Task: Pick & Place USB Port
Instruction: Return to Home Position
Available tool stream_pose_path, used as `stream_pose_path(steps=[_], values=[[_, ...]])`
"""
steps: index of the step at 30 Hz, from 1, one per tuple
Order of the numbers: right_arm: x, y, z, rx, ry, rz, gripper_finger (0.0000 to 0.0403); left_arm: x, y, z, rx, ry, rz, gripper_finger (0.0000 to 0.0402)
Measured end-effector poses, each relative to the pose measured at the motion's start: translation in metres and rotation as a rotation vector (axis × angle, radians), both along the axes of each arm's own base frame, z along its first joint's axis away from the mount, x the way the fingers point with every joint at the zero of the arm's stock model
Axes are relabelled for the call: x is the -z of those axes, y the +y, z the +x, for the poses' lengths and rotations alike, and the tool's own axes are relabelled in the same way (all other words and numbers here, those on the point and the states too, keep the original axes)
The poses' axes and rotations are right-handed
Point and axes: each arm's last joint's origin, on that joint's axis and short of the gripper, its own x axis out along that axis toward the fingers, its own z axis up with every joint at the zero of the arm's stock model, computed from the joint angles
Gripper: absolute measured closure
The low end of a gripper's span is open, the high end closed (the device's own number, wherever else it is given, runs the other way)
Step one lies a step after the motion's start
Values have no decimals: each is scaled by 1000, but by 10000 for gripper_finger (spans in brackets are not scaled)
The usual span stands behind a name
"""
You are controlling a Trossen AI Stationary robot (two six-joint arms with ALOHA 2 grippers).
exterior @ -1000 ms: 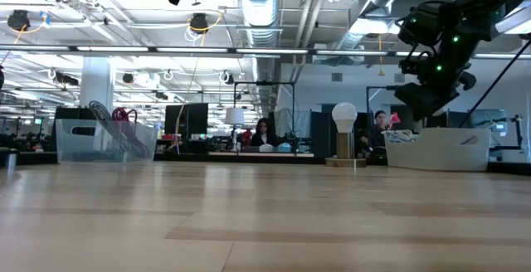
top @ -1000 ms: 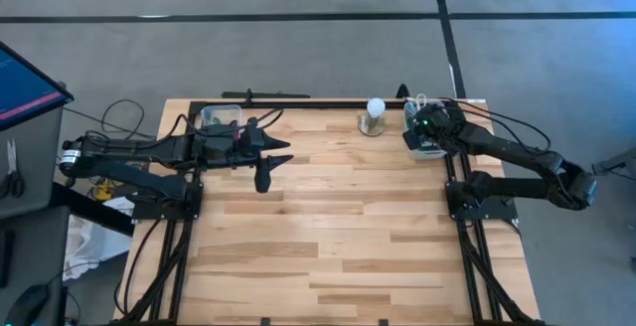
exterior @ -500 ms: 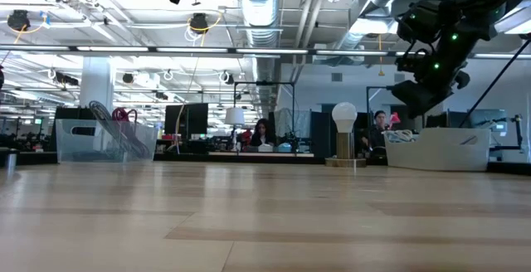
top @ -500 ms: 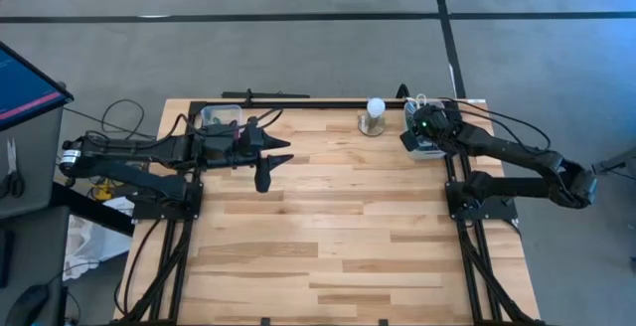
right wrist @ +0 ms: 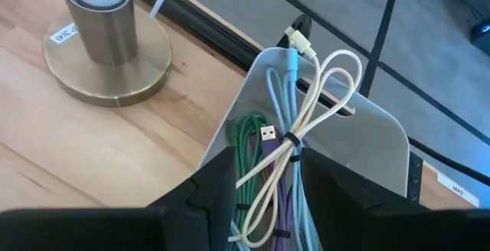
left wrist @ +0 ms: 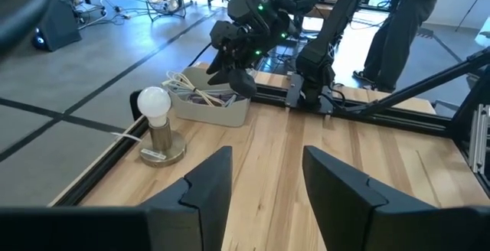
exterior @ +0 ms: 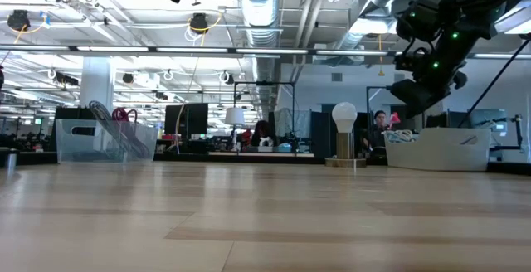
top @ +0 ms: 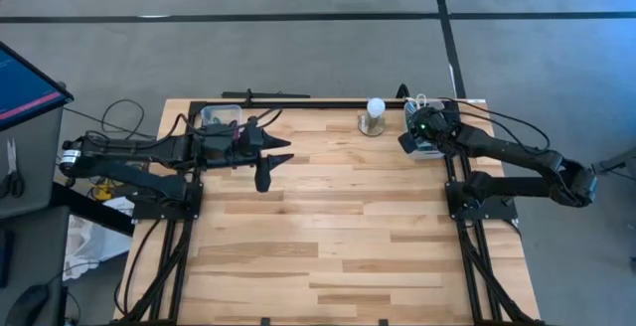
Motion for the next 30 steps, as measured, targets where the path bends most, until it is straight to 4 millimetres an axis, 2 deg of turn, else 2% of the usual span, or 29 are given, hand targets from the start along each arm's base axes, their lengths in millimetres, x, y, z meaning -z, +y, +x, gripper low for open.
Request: stream_pose_path(steps=[5, 9, 14, 18, 23, 30], values=[[-2, -1, 2, 0, -30, -25, 265, 0, 0, 0, 1, -1, 5, 242], [-4, 1, 7, -70, -51, -18, 265, 3, 0, -4, 41, 73, 88, 241], [-13, 8, 14, -187, -151, -33, 261, -7, 0, -23, 58, 54, 109, 242], [-32, 19, 15, -306, -248, -110, 259, -19, -1, -47, 105, 12, 143, 242], [-58, 39, 1, -422, -394, -208, 262, -36, -3, -77, 174, -104, 170, 241], [-84, 67, -26, -614, -602, -286, 266, -42, -3, -108, 212, -145, 178, 241]])
